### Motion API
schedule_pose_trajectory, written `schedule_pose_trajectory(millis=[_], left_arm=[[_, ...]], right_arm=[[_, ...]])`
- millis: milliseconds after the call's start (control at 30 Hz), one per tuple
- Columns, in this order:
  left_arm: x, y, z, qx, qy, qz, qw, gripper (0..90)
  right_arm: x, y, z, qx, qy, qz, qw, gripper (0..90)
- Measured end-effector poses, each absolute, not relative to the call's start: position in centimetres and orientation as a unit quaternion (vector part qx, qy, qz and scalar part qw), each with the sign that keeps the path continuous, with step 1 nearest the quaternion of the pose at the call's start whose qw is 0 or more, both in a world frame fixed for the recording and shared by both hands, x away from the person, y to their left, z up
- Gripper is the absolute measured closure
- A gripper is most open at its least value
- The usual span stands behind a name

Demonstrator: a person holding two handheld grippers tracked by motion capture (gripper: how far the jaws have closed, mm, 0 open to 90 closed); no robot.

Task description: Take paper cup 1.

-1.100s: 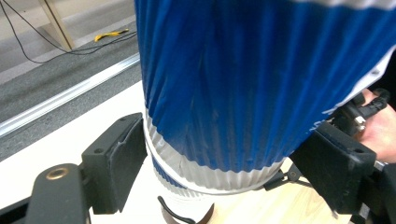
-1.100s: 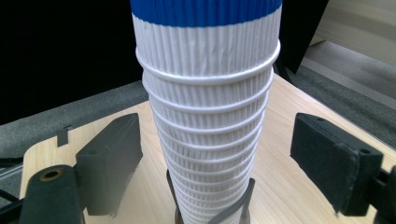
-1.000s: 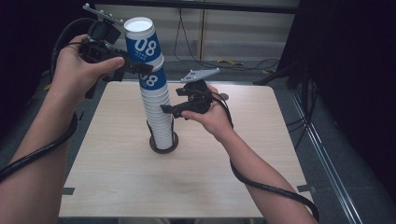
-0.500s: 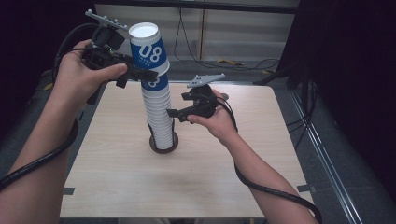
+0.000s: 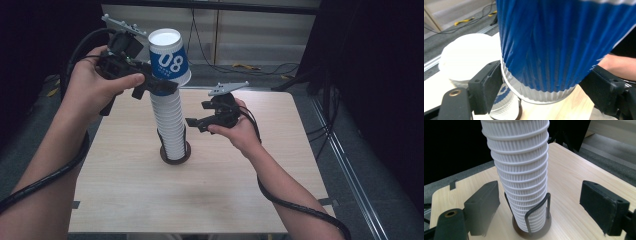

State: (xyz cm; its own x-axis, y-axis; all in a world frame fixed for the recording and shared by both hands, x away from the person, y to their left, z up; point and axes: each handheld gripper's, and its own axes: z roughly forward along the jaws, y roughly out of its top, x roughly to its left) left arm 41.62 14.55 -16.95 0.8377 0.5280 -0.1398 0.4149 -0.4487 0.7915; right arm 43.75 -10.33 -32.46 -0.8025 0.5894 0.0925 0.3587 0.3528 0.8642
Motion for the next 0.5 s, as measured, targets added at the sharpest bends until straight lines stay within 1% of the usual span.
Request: schedule_pose_trajectory(millis=[500], left_arm=[[41.9, 11.9, -19.1, 0.859, 0.259, 0.041, 0.440, 20.3]], right_arm=[[43.4, -12.4, -33.2, 0.298, 0.814, 0.484, 0.119, 15.6]])
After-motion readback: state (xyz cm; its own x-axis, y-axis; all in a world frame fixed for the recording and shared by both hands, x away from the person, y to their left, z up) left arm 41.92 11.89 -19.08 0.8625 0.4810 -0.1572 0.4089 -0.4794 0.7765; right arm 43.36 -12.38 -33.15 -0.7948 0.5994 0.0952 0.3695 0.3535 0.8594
